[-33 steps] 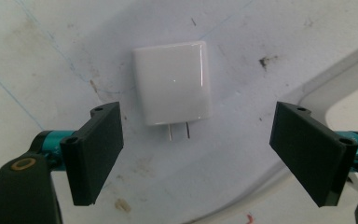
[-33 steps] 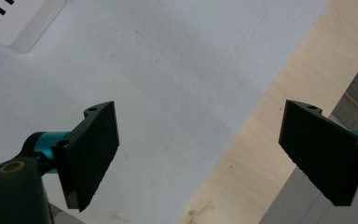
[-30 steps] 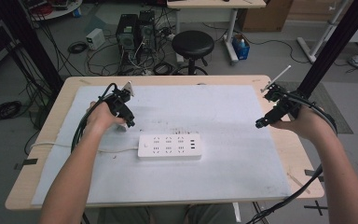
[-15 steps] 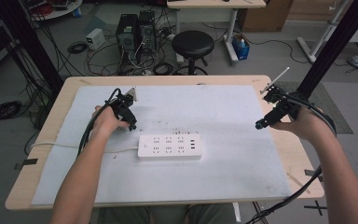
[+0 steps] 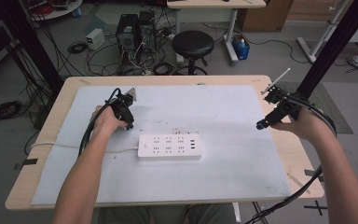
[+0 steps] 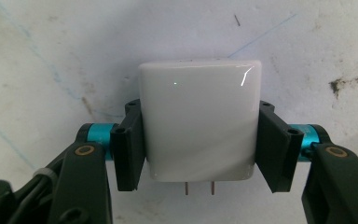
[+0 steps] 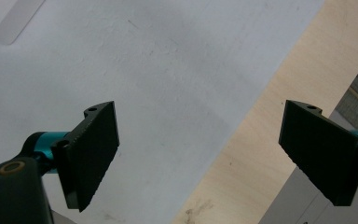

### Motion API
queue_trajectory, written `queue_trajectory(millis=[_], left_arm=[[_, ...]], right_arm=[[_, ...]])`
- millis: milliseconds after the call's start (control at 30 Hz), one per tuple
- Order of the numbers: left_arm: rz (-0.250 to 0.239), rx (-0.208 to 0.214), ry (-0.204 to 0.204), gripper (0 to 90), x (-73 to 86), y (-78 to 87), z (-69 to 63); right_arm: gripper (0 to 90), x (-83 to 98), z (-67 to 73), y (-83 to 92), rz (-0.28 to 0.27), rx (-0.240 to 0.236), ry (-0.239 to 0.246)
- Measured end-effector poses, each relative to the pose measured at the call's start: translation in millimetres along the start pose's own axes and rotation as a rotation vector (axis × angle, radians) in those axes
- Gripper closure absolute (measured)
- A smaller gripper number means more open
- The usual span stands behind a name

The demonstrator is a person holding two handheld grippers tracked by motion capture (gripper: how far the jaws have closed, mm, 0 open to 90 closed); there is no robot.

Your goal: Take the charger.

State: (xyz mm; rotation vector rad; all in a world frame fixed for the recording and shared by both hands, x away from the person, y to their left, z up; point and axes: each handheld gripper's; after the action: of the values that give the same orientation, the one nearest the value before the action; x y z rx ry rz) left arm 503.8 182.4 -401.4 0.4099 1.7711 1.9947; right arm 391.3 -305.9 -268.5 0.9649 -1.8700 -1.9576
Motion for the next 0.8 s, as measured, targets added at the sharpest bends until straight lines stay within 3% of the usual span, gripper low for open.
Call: queue_trajectory(millis=[67, 100, 267, 433, 633, 700, 800], left_arm=[[-0.013, 0.01, -0.015, 42.1, 4.1, 15.6, -1.2], [-0.013, 0.01, -0.015, 42.1, 4.1, 15.6, -1.2], [-0.061, 0.044, -0.061, 42.1, 15.8, 66.7, -5.8], [-0.108, 0.037, -0.089, 42.1, 27.1, 115.0, -12.5], [-0.133, 0.035, -0.122, 42.1, 36.1, 147.0, -17.6], [-0.134, 0.038, -0.143, 42.1, 38.8, 153.9, -18.2], [-0.156, 0.033, -0.143, 42.1, 43.3, 159.7, -22.0]], right_arm=[[11.5, -0.7, 1.1, 1.4, -0.003, 0.002, -0.002], [11.5, -0.7, 1.1, 1.4, -0.003, 0.002, -0.002], [11.6, -3.6, 3.3, 3.4, 0.018, -0.022, -0.046], [14.2, -6.7, 6.8, 7.6, 0.033, -0.034, -0.07], [14.2, -6.7, 13.9, 14.0, 0.029, -0.028, -0.085], [14.2, -6.1, 15.4, 15.9, 0.031, -0.031, -0.097], [14.2, -5.5, 18.6, 19.5, 0.033, -0.033, -0.118]])
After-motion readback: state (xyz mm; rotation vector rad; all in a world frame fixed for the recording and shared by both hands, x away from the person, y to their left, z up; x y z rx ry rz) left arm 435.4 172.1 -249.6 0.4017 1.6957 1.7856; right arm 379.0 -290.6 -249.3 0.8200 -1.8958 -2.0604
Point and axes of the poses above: each handheld gripper's, and its own axes: y roughly backward along the jaws, x roughly out of its underside, z roughly to its left, and after that the axes turned 5 degrees about -x, right-handed
